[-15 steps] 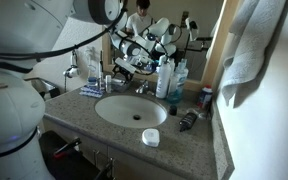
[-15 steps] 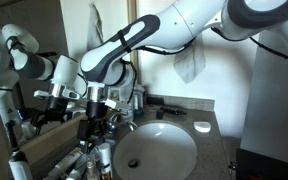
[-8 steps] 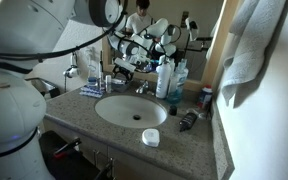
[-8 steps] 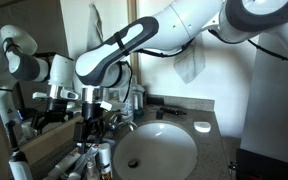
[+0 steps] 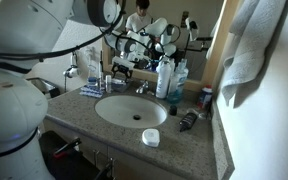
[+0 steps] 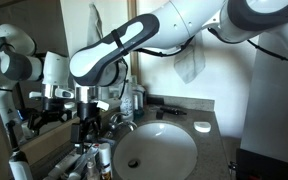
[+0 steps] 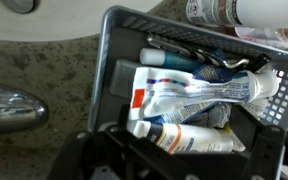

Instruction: Remove the finished tube from the basket

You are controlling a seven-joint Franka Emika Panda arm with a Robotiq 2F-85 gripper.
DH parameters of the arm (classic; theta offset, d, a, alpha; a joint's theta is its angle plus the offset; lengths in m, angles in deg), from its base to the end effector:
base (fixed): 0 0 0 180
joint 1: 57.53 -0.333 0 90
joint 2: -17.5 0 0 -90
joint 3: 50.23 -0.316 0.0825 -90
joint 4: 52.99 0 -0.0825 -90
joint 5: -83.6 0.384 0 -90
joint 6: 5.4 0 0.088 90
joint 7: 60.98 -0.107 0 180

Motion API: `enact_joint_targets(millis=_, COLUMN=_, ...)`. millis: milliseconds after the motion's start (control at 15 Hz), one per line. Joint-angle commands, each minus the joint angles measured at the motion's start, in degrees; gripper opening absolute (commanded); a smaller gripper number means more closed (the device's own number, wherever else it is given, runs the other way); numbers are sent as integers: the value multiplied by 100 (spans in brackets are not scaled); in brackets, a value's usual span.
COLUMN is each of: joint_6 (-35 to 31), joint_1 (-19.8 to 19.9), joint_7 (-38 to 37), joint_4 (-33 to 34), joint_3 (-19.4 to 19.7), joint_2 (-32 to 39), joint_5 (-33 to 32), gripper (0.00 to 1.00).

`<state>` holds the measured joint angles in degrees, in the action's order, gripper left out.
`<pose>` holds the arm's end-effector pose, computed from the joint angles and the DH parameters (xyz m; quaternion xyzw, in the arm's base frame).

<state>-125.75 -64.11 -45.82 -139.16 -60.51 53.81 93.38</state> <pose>0.6797 0.1930 0.2991 -0.9683 -0.2151 0.0167 0.1256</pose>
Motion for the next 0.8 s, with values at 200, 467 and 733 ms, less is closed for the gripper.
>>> enact_joint_targets(millis=200, joint_6=306, joint_1=16, joint_7=-210, joint_4=-89, joint_3=31, joint_2=-137, joint_5=-55, gripper=100)
enact_joint_targets(millis=467, joint_6=306, joint_1=24, joint_7=-333, joint_4=-177, joint_3=41, joint_2=-131, joint_5=-11, gripper=100)
enact_joint_targets(millis=733, joint_6=368, joint_1=65, joint_7=-359, joint_4=-234, joint_3=10, joint_2=-113, joint_5=88, gripper=93)
